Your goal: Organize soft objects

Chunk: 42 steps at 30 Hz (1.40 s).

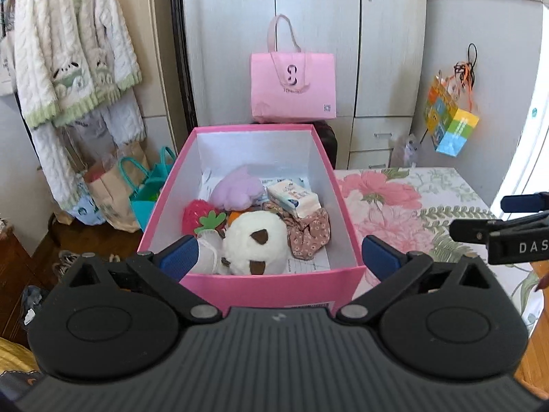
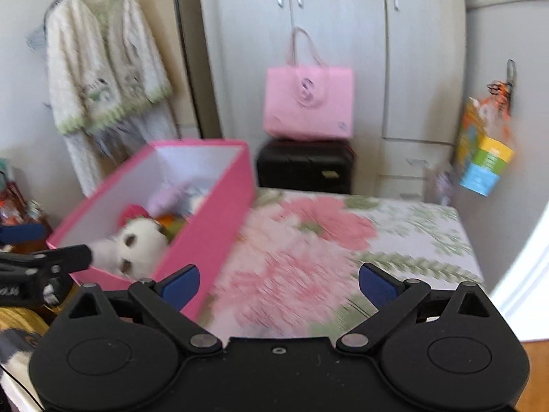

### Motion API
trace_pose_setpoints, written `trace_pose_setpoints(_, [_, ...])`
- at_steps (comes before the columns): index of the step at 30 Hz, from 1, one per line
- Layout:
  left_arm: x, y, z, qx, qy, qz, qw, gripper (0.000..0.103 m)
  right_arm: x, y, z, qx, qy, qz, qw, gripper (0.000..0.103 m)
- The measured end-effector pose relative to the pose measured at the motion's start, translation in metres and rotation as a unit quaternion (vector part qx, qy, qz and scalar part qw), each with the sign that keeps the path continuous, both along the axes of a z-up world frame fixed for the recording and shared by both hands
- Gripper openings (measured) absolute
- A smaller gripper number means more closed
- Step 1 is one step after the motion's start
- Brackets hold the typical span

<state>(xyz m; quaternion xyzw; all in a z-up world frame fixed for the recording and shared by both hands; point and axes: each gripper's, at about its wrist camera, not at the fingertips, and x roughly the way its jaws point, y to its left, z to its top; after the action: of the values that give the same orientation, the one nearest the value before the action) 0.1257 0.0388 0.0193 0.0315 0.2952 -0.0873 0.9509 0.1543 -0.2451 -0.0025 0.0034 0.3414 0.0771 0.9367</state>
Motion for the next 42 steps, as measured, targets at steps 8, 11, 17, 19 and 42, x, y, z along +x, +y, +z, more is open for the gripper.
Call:
trace_pose_setpoints(8, [-0.03,-0.004,0.003,-0.03,-0.023,0.021,0.9991,0.103,-0.037,-0.012,0.005,-0.027,-0.077,-0.031,0.996,0.101])
trace_pose_setpoints(11, [-0.037,-0.007,0.003,-0.031,-0.025,0.009,0.9992,0.103,-0.05,-0.017,0.01,-0.012,-0.092,-0.019,0.996,0.101])
trace_pose_setpoints(17, [-0.043,-0.016,0.001,-0.017,-0.028,0.009,0.9994,0.103,-0.066,-0.029,0.012,0.011,-0.098,-0.037,0.994,0.101])
trace_pose_setpoints(19, [-0.044,-0.019,-0.001,-0.007,-0.028,0.007,0.9996,0.103,-0.067,-0.033,0.008,0.006,-0.083,-0.058,0.995,0.101])
trace_pose_setpoints(42, [-0.068,-0.031,-0.008,0.003,-0.045,0.007,0.9989,0.103,-0.105,-0.025,0.005,-0.026,-0.082,-0.097,0.992,0.102])
